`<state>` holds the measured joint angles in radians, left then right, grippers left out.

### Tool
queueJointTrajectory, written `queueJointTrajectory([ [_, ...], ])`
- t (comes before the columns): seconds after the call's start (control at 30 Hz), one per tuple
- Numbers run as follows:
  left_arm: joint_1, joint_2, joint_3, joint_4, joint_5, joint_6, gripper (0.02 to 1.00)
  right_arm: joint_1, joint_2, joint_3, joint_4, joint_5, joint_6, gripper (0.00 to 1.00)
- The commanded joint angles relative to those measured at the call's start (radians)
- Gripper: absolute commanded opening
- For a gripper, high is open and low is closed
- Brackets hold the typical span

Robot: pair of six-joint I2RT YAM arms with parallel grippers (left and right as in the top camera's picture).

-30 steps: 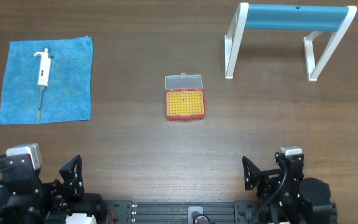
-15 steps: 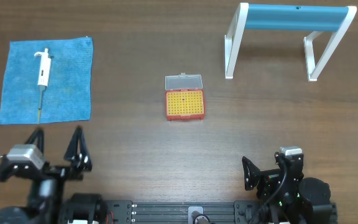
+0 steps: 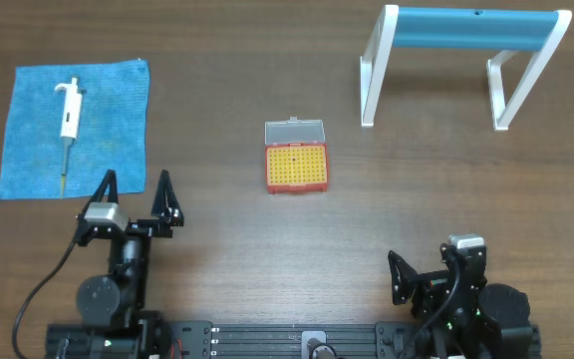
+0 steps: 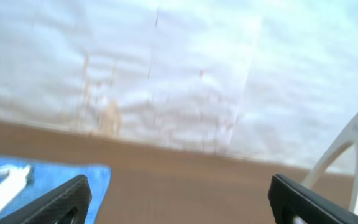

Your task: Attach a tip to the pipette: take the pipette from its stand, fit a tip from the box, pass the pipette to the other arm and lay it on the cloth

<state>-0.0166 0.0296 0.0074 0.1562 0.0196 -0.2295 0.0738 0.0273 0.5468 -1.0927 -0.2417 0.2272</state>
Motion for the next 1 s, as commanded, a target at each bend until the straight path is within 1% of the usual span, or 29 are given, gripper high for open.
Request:
queueJointTrajectory([
  [0.03, 0.003, -0.010, -0.002, -0.235, 0.007, 0.009, 0.921, -0.001, 0.002, -0.002, 0.005, -0.007, 0.011, 0.974],
  [0.37, 0.058, -0.011, -0.002, -0.236, 0.006, 0.009, 0.923, -0.001, 0.002, -0.002, 0.005, -0.007, 0.011, 0.974],
  [0.5, 0.034, -0.011, -0.002, -0.236, 0.007, 0.009, 0.925, -0.001, 0.002, -0.002, 0.005, -0.007, 0.011, 0.974],
  [1.0, 0.035, -0.011, -0.002, -0.236, 0.007, 0.009, 0.925, -0.001, 0.002, -0.002, 0.005, -0.007, 0.011, 0.974],
])
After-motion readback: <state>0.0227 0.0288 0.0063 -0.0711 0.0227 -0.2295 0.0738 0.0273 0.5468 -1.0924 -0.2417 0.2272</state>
